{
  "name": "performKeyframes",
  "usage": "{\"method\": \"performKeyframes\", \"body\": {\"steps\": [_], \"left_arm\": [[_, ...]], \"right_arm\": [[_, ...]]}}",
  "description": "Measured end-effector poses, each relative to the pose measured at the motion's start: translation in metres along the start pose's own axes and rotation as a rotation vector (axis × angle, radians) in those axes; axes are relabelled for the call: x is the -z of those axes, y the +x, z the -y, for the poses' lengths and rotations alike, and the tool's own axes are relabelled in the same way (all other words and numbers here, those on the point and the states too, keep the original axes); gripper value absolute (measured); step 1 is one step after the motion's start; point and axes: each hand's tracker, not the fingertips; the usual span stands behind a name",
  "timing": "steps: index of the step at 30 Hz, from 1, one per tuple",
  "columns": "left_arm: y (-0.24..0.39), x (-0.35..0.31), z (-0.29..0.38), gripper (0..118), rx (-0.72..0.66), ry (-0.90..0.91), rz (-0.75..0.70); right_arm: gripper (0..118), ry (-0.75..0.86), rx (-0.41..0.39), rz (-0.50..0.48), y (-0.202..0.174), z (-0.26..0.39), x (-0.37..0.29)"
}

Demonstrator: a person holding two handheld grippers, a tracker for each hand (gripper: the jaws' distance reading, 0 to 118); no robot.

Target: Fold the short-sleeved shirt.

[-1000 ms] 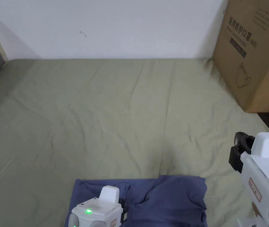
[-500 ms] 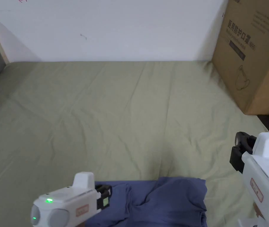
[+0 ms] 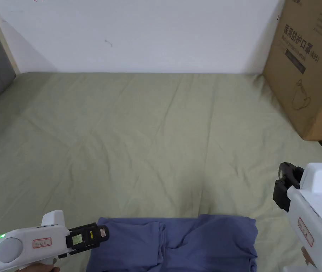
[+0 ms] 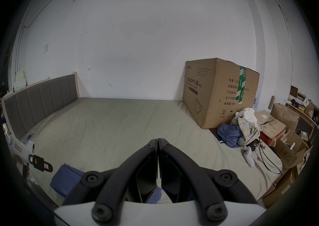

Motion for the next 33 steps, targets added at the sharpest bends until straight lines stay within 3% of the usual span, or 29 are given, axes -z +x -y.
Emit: {"method": "performKeyframes", "body": {"steps": [6, 11, 15, 21, 27, 33], "left_arm": [[-0.025, 0.031, 0.003, 97, -0.035, -0.08, 0.004], [-0.02, 0.041, 0.003, 48, -0.023, -0.078, 0.041], [-0.012, 0.046, 0.008, 18, 0.023, -0.085, 0.018], [0.02, 0.026, 0.007, 11, 0.129, -0.039, -0.067], [0.024, -0.014, -0.007, 10, 0.111, 0.02, -0.086], [0.012, -0.067, -0.024, 10, 0.148, 0.063, -0.22]], "right_arm": [[0, -0.011, -0.005, 0.001, -0.001, 0.001, 0.002], [0, -0.023, -0.01, 0.01, 0.001, 0.004, 0.005], [0, -0.026, -0.005, 0.012, 0.002, 0.004, 0.006], [0, -0.019, -0.004, 0.009, 0.002, 0.003, 0.006], [0, 0.001, 0.013, -0.002, -0.001, -0.002, 0.001], [0, 0.012, 0.022, -0.025, -0.002, 0.0, -0.001]]}}
